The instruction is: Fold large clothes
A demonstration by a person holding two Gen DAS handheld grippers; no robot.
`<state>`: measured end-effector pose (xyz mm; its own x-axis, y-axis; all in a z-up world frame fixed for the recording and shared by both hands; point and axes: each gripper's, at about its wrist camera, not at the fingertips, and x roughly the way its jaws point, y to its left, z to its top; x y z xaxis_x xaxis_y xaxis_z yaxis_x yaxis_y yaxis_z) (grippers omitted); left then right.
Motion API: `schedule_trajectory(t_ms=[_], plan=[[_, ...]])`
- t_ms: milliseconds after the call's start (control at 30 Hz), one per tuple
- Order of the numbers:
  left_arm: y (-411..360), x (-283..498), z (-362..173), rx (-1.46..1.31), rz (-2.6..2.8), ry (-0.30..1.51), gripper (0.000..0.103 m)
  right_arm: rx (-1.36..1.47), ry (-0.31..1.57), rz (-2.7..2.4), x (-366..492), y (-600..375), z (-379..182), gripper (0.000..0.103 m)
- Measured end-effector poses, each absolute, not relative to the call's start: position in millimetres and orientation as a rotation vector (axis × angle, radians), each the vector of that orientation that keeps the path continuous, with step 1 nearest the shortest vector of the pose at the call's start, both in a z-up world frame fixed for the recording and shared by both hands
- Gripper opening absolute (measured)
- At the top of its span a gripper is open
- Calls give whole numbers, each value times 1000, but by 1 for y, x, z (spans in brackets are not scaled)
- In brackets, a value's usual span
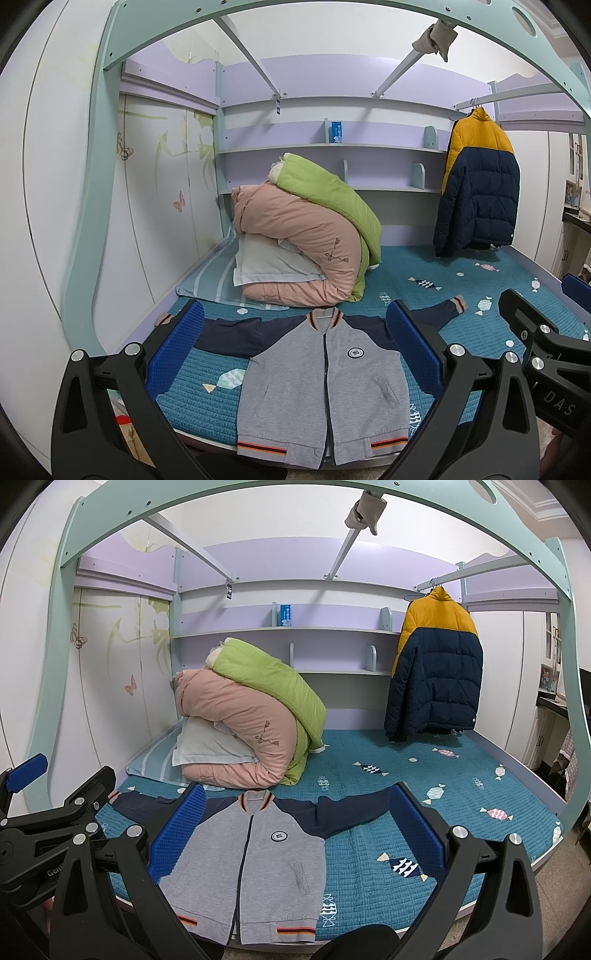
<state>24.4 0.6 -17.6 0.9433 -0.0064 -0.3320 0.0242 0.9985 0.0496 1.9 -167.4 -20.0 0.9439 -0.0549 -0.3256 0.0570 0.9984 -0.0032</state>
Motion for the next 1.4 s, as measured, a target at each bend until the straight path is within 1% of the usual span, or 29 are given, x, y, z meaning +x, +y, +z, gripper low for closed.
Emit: schedule_trajectory(t_ms=[633, 933, 1400], plan=[[-1, 24, -21, 54, -15, 341, 99, 9, 337, -56, 3, -169, -21, 96], [-2, 28, -36, 51, -13, 356, 99, 12, 351, -59, 7, -170, -36, 96], [2, 59, -45, 37, -24, 392, 99, -4, 389, -74, 43, -164, -42, 96]])
